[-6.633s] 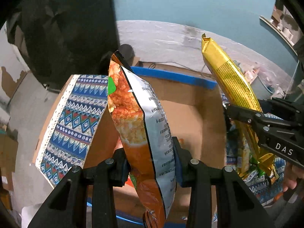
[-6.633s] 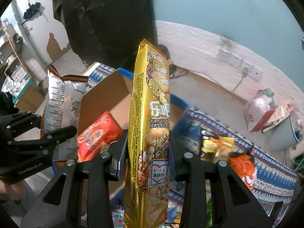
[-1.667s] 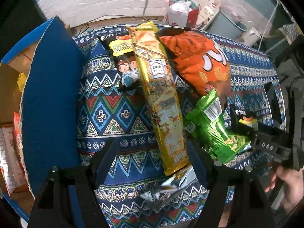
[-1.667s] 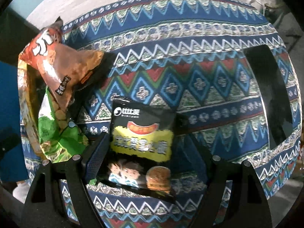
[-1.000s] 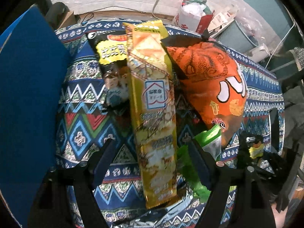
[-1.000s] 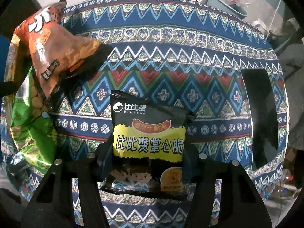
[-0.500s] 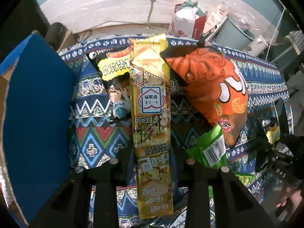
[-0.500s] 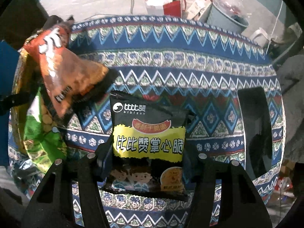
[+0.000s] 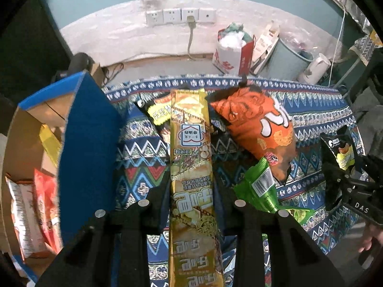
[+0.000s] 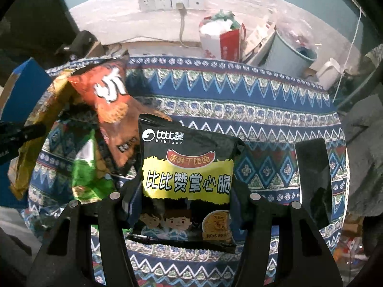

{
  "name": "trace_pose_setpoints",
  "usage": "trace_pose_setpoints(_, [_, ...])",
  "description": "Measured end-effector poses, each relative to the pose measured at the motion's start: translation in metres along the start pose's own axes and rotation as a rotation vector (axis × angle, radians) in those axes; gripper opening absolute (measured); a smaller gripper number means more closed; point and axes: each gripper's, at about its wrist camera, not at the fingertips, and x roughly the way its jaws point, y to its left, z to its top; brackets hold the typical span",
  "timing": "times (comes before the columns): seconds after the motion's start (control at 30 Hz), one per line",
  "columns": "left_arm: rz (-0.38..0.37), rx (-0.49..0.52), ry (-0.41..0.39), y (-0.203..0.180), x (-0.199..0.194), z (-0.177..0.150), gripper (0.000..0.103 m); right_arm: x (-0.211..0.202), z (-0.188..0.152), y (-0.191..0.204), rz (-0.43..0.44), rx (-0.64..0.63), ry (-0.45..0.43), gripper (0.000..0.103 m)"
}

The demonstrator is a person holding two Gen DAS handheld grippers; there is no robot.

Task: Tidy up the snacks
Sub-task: 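Grasp the long yellow wafer pack with the left tool while the right tool lifts the black packet, then carry both packs over the box and open both tools to drop them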

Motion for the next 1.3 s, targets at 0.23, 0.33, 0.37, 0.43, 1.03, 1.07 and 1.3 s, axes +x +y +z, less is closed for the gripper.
trace_pose_setpoints(0.23, [0.004,0.004,-0.062,0.005,-0.024,-0.002,0.032,-0.01,0.002,0.007,0.014,-0.006,-0.031,0.058])
trace_pose_setpoints(0.33, [-0.003,-0.006,-0.08,0.01,-0.032,-0.003,0.032,-0.009,0.005,0.009,0.019,-0.01,-0.037,0.058])
trace_pose_setpoints(0.37, [-0.007,-0.009,-0.083,0.011,-0.033,-0.004,0.032,-0.01,0.006,0.011,0.02,-0.013,-0.04,0.058])
trace_pose_setpoints(0.43, [-0.014,-0.02,-0.095,0.014,-0.04,-0.004,0.032,-0.012,0.008,0.015,0.023,-0.017,-0.047,0.058])
trace_pose_setpoints(1.03, [-0.003,-0.048,-0.237,0.045,-0.099,-0.014,0.032,-0.042,0.029,0.065,0.094,-0.076,-0.125,0.058])
trace_pose_setpoints(1.07, [-0.001,-0.052,-0.241,0.047,-0.101,-0.015,0.032,-0.044,0.031,0.071,0.099,-0.084,-0.128,0.058])
trace_pose_setpoints(1.3, [0.012,-0.099,-0.269,0.072,-0.113,-0.022,0.032,-0.05,0.039,0.103,0.125,-0.126,-0.141,0.058])
